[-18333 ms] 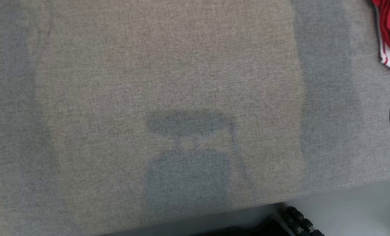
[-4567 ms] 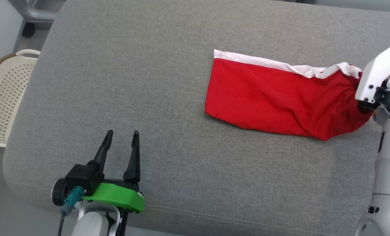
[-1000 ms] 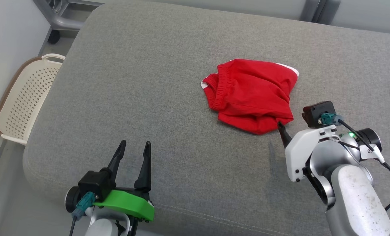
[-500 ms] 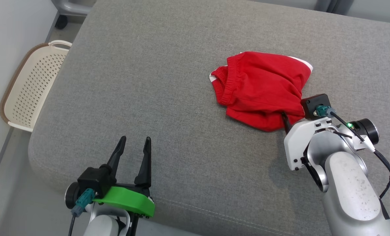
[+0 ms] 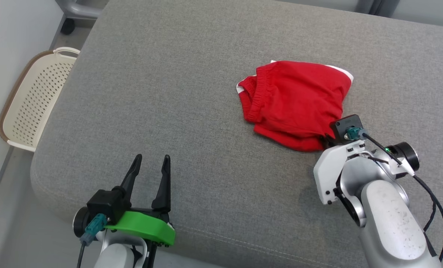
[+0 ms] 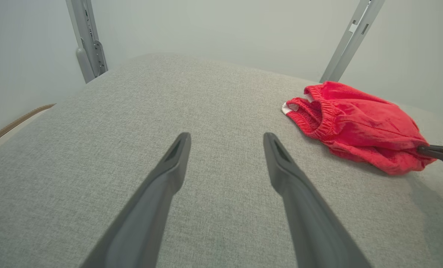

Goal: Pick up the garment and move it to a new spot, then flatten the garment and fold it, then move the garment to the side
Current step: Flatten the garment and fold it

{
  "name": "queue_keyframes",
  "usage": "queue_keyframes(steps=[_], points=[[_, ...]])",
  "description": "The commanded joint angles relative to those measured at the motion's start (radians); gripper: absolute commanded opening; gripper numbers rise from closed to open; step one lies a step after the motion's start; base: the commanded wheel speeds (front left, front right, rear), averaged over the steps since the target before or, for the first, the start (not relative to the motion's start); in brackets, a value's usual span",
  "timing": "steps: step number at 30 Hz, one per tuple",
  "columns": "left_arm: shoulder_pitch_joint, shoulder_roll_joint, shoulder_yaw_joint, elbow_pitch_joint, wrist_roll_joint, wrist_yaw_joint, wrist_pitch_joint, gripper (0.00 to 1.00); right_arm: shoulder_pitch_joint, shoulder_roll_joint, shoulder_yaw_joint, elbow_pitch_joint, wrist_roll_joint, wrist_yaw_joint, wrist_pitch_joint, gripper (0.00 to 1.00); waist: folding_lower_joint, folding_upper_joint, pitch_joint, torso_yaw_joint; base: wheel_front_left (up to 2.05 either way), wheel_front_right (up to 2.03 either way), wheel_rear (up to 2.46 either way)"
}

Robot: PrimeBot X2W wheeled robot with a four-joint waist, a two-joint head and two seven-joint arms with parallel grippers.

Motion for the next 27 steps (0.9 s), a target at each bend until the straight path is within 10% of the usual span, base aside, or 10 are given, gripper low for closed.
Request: queue_keyframes(steps=[1, 19, 20, 21, 27], points=[[-0.011, -0.002, 0.005, 0.003, 0.006, -0.003, -0.003, 1.0, 0.028, -0.001, 0.014, -0.021, 0.011, -0.001, 0.026, 0.0, 0.0, 0.0, -0.004, -0.003, 0.0, 0.0, 0.0], [-0.012, -0.003, 0.013, 0.008, 0.012, -0.008, -0.003, 1.0, 0.131, -0.013, 0.053, -0.101, 0.049, -0.001, 0.129, 0.0, 0.0, 0.0, -0.016, -0.012, 0.0, 0.0, 0.0], [-0.011, -0.003, 0.015, 0.008, 0.012, -0.007, -0.003, 1.0, 0.132, -0.013, 0.054, -0.1, 0.049, -0.001, 0.13, 0.32, 0.0, 0.0, -0.017, -0.012, 0.0, 0.0, 0.0], [-0.01, -0.002, 0.015, 0.007, 0.011, -0.006, -0.003, 1.0, 0.135, -0.014, 0.059, -0.098, 0.046, -0.001, 0.132, 0.99, 0.0, 0.0, -0.018, -0.012, 0.0, 0.0, 0.0], [0.008, 0.004, 0.024, 0.009, 0.011, -0.002, -0.003, 1.0, 0.155, -0.011, 0.052, -0.131, 0.079, -0.001, 0.126, 1.0, 0.0, 0.0, -0.04, -0.019, 0.0, 0.0, 0.0]])
